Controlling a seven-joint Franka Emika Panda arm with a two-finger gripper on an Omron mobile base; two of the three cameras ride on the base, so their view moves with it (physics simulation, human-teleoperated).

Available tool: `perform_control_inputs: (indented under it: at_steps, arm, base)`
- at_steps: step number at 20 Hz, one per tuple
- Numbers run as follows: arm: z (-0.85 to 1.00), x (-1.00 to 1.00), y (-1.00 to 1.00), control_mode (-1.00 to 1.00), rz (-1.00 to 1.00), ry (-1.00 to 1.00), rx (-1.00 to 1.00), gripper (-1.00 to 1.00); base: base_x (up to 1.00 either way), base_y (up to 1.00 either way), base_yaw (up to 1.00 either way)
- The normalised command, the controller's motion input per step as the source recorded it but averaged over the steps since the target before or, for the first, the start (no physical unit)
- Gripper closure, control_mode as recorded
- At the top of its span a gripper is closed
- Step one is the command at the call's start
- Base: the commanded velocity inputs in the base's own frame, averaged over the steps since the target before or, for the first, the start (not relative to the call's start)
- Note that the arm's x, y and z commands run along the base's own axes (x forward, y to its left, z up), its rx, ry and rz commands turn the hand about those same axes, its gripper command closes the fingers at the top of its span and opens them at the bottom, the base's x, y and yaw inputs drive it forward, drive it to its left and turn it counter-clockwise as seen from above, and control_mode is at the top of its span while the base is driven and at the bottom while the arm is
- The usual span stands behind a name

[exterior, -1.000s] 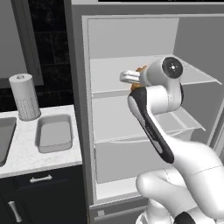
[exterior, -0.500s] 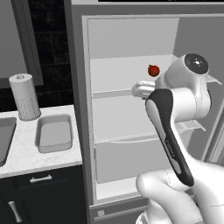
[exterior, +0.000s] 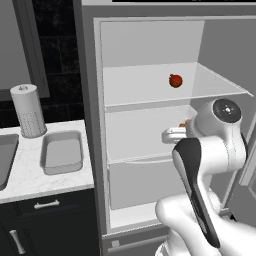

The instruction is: Place one tomato and one chicken drumstick in each tupperware on the nearby counter, to pack two identical lunches.

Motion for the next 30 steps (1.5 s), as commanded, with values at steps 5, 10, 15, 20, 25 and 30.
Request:
perform_control_inputs:
  at_steps: [5,10,15,20,25,30]
  arm:
    - [-0.34,0.00,-0.38,-1.00,0.00,0.13,-0.03,1.00]
    - [-0.04,-0.01,-0.01,-1.00,0.00,0.01,0.00,1.00]
    - [0.00,-0.01,0.00,-1.00,0.00,0.00,0.00,1.00]
    - [0.00,-0.06,0.00,1.00,0.00,0.00,0.00,1.00]
    - [0.00,0.00,0.00,1.00,0.00,0.00,0.00,1.00]
    - [0.00,0.00,0.00,1.00,0.00,0.00,0.00,1.00]
  base:
    - [0.00,0.00,0.00]
    - [0.00,0.00,0.00]
    - [0.00,0.00,0.00]
    - [-0.63,0.09,0.01]
    - [-0.75,0.51,0.03]
    - [-0.25,0.96,-0.01]
